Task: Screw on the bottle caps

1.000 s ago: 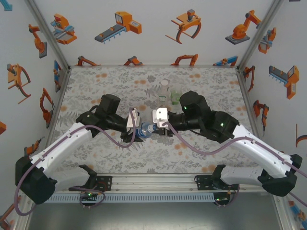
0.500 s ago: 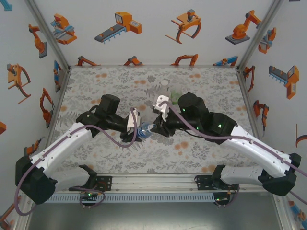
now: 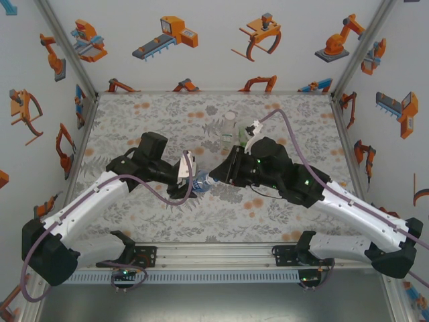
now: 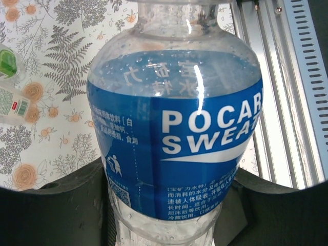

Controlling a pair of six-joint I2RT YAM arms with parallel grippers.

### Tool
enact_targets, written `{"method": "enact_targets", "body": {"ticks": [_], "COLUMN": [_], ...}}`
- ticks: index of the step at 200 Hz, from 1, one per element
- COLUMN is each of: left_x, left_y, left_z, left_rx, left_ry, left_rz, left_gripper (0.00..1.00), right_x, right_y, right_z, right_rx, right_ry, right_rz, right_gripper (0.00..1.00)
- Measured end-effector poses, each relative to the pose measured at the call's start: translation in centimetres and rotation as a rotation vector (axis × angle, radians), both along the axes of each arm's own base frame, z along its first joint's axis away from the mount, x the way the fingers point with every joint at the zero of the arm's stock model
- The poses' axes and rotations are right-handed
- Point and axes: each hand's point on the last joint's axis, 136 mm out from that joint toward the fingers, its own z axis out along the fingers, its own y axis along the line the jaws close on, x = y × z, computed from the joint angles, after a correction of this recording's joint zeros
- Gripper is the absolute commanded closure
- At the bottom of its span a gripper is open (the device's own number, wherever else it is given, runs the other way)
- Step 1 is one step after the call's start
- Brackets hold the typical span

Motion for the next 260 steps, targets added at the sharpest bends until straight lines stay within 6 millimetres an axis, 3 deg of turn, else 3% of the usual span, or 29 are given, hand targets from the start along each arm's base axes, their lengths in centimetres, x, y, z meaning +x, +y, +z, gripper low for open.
{"method": "enact_targets", "body": {"ticks": [26,46,94,128,164,204,260], "left_x": [0.1,-0.1,-0.5,-0.6,-0.6,-0.8,-1.1], "left_y": [0.0,-0.3,-0.5,-0.6,-0.6,-0.6,-0.7], "left_z": [0.1,0.5,0.8,0.9,0.9,1.0,1.3], "left_rx": [-0.003,-0.024,-0.043,-0.049,-0.051,-0.057,-0.072], "left_ry": [-0.003,-0.008,-0.002,-0.002,0.0,0.004,0.012], "left_rz": [0.0,-0.014,-0.036,-0.041,-0.043,-0.051,-0.072], "left_gripper": [1.0,1.0,1.0,1.0,1.0,1.0,1.0], "right_x": [0.2,0.8,1.4,-0.4,-3.1,-6.1,-7.1], "right_y": [-0.1,-0.5,-1.9,-1.4,0.3,0.8,1.7], "right_z": [0.3,1.2,5.0,6.7,5.7,4.7,3.0], "right_rx": [-0.018,-0.054,-0.106,-0.148,-0.262,-0.362,-0.412], "right_ry": [-0.038,-0.128,-0.43,-0.682,-0.926,-1.145,-1.25], "right_rz": [0.007,0.007,0.037,0.206,0.503,0.805,1.001], "right_gripper": [0.58,0.49,0.47,0.4,0.4,0.4,0.53]}}
